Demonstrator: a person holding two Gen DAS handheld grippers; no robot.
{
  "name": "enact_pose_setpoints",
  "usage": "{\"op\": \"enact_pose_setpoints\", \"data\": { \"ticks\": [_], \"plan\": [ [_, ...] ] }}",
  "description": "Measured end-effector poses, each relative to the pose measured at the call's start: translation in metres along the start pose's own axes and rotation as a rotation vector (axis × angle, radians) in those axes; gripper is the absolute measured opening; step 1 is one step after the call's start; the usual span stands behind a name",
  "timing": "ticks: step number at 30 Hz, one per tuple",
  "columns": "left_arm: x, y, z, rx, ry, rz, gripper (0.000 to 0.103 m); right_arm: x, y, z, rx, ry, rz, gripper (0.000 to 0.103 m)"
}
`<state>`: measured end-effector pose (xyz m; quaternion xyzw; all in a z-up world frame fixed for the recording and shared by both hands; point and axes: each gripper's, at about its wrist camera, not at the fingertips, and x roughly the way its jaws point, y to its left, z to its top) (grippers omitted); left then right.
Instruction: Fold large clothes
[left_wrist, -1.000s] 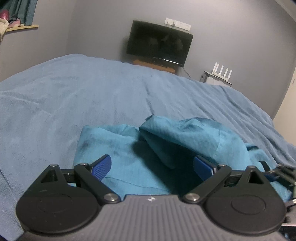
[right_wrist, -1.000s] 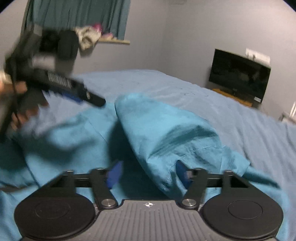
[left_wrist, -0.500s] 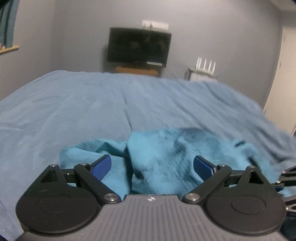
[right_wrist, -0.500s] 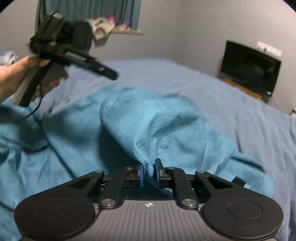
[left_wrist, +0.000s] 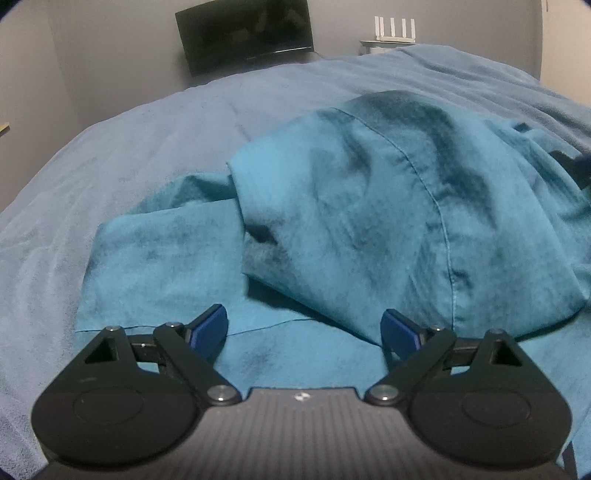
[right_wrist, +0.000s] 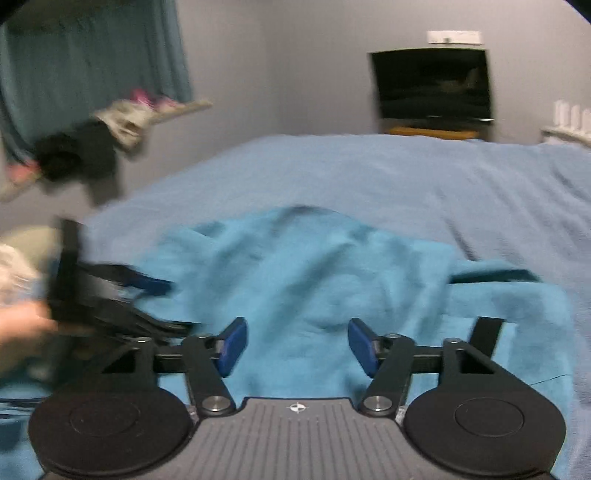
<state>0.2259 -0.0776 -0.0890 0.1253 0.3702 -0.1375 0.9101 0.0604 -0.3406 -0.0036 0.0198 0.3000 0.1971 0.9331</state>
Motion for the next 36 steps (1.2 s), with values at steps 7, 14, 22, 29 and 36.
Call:
{"op": "enact_pose_setpoints", "data": {
  "ticks": [7, 14, 22, 29, 36],
  "plan": [
    [-0.049, 0.018, 0.029, -0.173, -0.235, -0.121, 0.092, 0.044, 0.002, -0.029, -0.072, 0.131, -0.136, 0.048],
    [-0.012, -0.036, 0.030, -0.028, -0.164, -0.176, 0.091, 0.038, 0.004, -0.033, -0.073, 0.089, -0.135, 0.051],
    [0.024, -0.045, -0.001, 0.111, -0.099, -0.091, 0.090, 0.032, -0.014, -0.034, -0.049, 0.040, -0.208, 0.048],
    [0.009, -0.035, -0.012, 0.088, -0.071, -0.075, 0.091, 0.047, -0.006, -0.048, -0.144, 0.049, -0.261, 0.049],
    [-0.072, -0.009, -0.030, 0.002, -0.053, -0.090, 0.091, 0.034, -0.008, -0.051, -0.048, 0.016, -0.218, 0.065]
  ]
}}
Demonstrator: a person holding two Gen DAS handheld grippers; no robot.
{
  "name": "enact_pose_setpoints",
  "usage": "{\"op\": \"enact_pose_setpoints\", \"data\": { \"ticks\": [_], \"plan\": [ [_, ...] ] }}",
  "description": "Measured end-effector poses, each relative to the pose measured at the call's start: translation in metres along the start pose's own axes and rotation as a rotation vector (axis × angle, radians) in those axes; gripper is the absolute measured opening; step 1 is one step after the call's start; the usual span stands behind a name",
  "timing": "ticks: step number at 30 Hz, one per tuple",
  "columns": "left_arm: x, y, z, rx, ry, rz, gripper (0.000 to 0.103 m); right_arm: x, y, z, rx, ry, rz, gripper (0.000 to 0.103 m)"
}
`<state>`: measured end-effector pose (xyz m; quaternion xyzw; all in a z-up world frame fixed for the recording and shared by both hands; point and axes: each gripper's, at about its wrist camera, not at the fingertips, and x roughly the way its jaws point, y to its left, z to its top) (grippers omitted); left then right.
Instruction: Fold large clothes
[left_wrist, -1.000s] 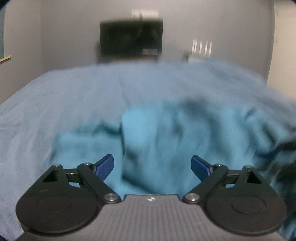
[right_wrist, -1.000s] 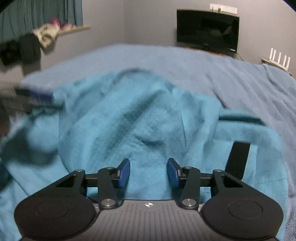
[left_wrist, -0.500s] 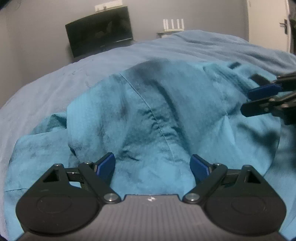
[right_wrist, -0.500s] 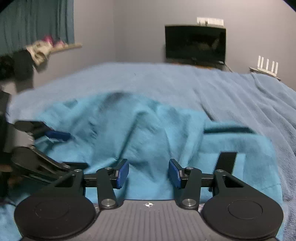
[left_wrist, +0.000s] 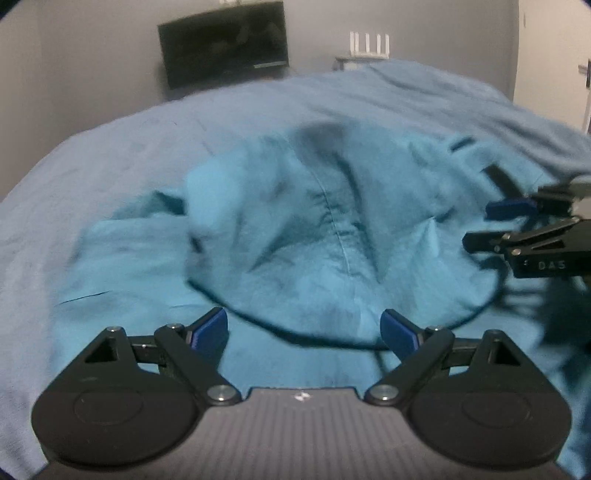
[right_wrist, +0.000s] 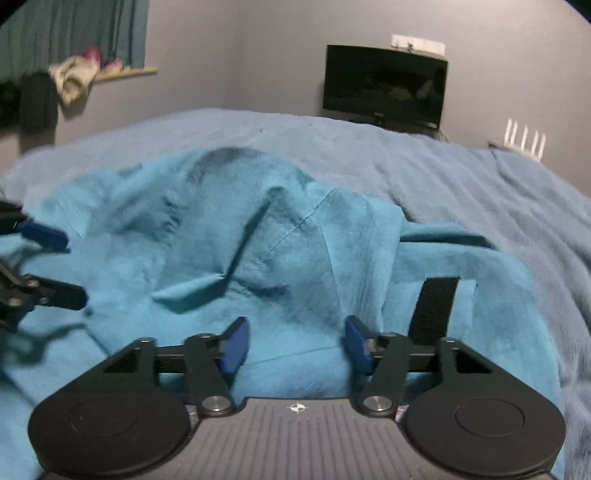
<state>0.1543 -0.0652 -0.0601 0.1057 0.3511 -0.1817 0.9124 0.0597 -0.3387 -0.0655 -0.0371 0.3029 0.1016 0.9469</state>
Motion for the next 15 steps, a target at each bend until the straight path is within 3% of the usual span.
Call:
{"op": "enact_pose_setpoints", "data": {
  "ticks": [2, 5, 9, 12, 15],
  "plan": [
    [-0.034, 0.007, -0.001, 0.003, -0.019, -0.004, 0.091, -0.023, 0.001, 0.007, 0.027, 0.000, 0.007, 0.073],
    [-0.091, 0.024, -0.006, -0.002, -0.024, 0.006, 0.091, -0.072, 0.001, 0.014, 0.051, -0.016, 0.003, 0.075],
    [-0.155, 0.050, -0.022, -0.025, 0.017, 0.081, 0.092, -0.141, -0.008, 0.014, 0.050, 0.032, 0.001, 0.077],
    [-0.196, 0.071, -0.042, -0.078, 0.050, 0.136, 0.092, -0.193, -0.010, 0.011, 0.002, 0.055, -0.025, 0.079],
    [-0.234, 0.090, -0.065, -0.149, 0.064, 0.145, 0.092, -0.245, -0.008, 0.002, -0.029, 0.055, -0.039, 0.084]
  ]
}}
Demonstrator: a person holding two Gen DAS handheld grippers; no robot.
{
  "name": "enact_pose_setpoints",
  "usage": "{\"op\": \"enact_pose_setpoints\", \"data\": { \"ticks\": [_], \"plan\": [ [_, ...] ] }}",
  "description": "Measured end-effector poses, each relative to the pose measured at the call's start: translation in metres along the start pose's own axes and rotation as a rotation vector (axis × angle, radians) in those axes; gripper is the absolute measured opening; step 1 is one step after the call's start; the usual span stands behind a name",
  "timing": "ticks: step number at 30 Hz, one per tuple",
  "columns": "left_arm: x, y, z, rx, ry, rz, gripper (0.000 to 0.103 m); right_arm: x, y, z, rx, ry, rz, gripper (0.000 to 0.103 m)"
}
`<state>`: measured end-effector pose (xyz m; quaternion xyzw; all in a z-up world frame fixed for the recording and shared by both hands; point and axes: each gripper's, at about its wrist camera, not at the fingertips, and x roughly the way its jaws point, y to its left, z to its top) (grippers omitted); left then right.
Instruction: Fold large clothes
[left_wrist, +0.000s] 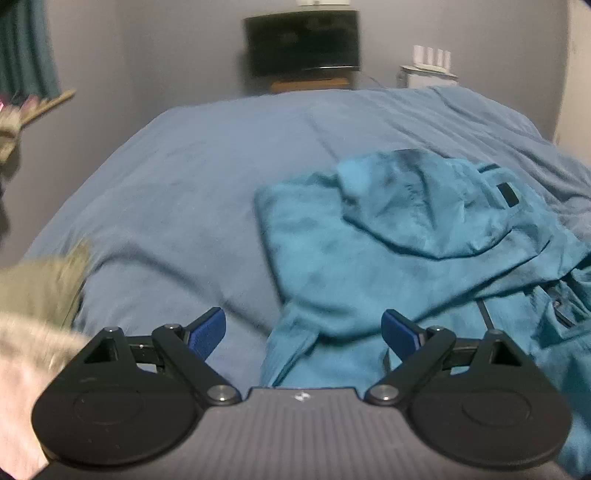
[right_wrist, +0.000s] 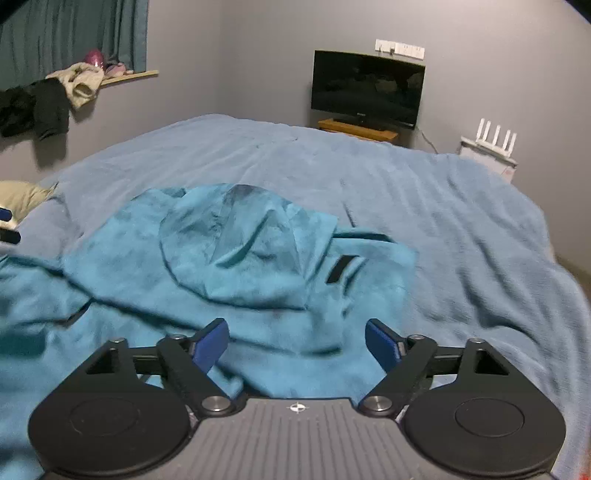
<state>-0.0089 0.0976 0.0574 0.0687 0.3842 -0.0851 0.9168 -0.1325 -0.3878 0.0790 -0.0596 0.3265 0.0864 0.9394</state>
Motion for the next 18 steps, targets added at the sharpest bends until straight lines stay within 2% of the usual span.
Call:
{"op": "enact_pose_setpoints", "data": {
  "ticks": [6, 11, 15, 18],
  "plan": [
    [-0.043, 0.032, -0.045, -0.116, 0.075, -0.019, 0.092, -0.082, -0.010, -0.037, -0.018, 0.029, 0.006, 0.087],
    [-0.059, 0.041, -0.072, -0.185, 0.140, -0.070, 0.092, -0.117, -0.017, -0.072, -0.028, 0.099, 0.011, 0.087],
    [-0.077, 0.031, -0.084, -0.106, 0.178, -0.065, 0.092, -0.131, -0.023, -0.093, -0.005, 0.153, 0.018, 0.086],
    [-0.098, 0.026, -0.087, 0.001, 0.164, -0.121, 0.091, -0.145, -0.024, -0.101, -0.040, 0.168, 0.059, 0.085]
  ]
}}
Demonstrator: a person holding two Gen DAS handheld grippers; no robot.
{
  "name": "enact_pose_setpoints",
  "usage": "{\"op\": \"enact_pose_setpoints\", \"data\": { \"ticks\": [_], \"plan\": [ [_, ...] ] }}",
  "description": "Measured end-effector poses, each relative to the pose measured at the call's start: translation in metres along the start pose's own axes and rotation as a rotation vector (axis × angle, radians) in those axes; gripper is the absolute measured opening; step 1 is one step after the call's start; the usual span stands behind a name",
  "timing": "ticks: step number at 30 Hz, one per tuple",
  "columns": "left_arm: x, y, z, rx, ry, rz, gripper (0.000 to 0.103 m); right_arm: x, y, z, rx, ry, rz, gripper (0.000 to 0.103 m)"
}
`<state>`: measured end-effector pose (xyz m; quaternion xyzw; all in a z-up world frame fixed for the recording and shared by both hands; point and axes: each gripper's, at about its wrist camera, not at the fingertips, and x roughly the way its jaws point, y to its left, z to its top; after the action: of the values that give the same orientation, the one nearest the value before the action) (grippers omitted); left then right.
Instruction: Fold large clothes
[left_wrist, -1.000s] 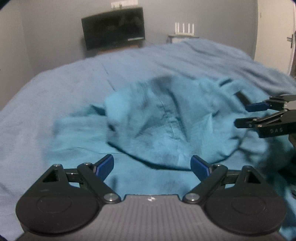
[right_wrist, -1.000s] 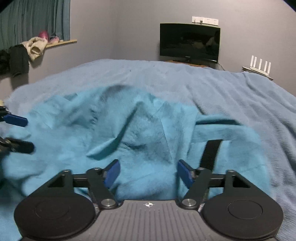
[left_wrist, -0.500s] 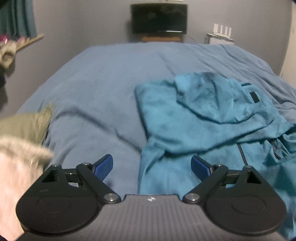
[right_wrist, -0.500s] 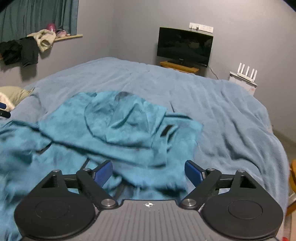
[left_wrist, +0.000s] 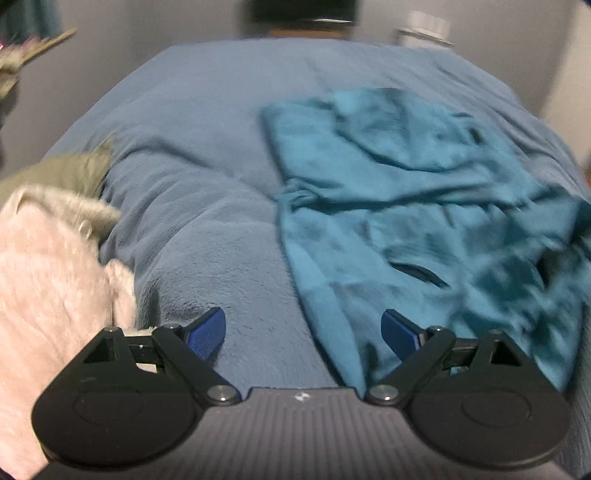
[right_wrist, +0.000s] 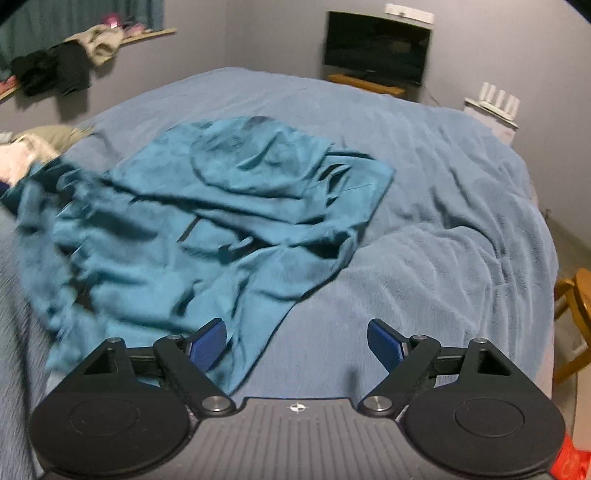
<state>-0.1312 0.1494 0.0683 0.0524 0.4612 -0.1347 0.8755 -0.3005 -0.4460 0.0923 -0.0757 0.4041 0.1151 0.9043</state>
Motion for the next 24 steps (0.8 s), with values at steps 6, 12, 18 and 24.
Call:
{"op": "enact_pose_setpoints", "data": {
  "ticks": [6, 12, 18, 24],
  "plan": [
    [-0.044, -0.021, -0.022, 0.354, 0.008, -0.168, 0.091, -0.028, 0.015, -0.005, -0.160, 0.030, 0.126, 0.085],
    [-0.041, -0.043, -0.041, 0.538, 0.024, -0.209, 0.091, -0.028, 0.035, -0.002, -0.265, 0.036, 0.174, 0.085],
    [-0.019, -0.054, -0.045, 0.586, -0.069, -0.242, 0.090, -0.020, 0.042, 0.003, -0.307, 0.010, 0.201, 0.085],
    [-0.011, -0.045, -0.034, 0.486, -0.164, -0.338, 0.052, -0.033, 0.034, 0.003, -0.323, -0.005, 0.250, 0.083]
  ]
}}
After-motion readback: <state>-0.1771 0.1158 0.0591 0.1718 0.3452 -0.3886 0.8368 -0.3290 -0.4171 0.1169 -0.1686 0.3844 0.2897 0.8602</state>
